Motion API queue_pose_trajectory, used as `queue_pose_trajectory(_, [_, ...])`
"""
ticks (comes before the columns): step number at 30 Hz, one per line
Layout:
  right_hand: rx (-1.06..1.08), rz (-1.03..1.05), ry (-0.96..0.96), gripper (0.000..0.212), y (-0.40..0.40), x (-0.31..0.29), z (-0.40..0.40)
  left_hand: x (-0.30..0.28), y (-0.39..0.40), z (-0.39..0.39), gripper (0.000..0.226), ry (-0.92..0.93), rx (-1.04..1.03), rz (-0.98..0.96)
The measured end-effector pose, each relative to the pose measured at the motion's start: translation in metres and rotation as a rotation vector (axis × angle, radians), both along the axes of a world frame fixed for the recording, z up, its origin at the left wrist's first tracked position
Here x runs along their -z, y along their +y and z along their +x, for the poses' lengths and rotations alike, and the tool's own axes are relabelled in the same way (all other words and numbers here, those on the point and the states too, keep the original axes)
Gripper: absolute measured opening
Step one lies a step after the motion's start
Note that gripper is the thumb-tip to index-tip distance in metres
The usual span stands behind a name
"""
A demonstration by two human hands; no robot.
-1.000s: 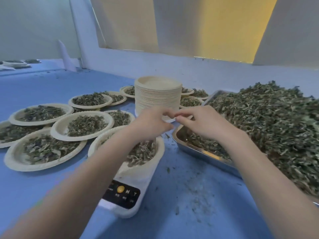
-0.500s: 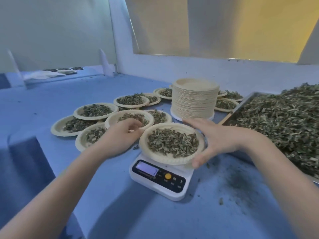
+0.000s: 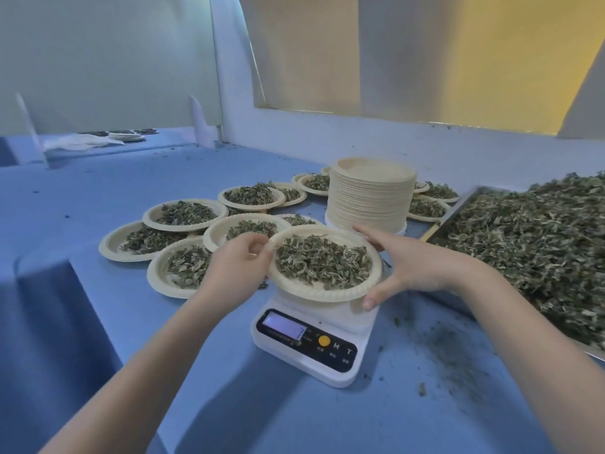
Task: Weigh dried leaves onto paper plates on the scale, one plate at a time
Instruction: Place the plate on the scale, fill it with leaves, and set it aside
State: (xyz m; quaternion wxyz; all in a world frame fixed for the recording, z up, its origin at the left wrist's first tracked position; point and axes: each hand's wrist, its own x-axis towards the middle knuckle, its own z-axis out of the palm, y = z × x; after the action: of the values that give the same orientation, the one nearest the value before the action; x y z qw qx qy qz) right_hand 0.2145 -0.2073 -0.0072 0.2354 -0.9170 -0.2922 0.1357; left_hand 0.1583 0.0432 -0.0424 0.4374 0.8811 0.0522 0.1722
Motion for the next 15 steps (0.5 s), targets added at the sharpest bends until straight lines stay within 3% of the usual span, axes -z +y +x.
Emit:
queue_pose_trajectory(4, [0.030,0.070,-0.059,0.127,0.035,-0.020,0.012,-0.023,0.032,0.006,0.015,-0.091,-0.111,0.006])
queue_pose_trajectory(8, [0.030,0.165,-0.137,0.118,0.096,-0.035,0.034,-0.036,0.075,0.019,0.030,-0.110,-0.225,-0.139])
queue_pose_trajectory(12, [0.047,0.152,-0.200,0.111,0.154,-0.033,0.066,-0.031,0.112,0.039,0.032,-0.060,-0.406,-0.055])
queue_pose_trajectory(15, [0.079,0.142,-0.222,0.099,0.183,-0.027,0.091,-0.025,0.133,0.059,0.023,-0.027,-0.426,-0.085])
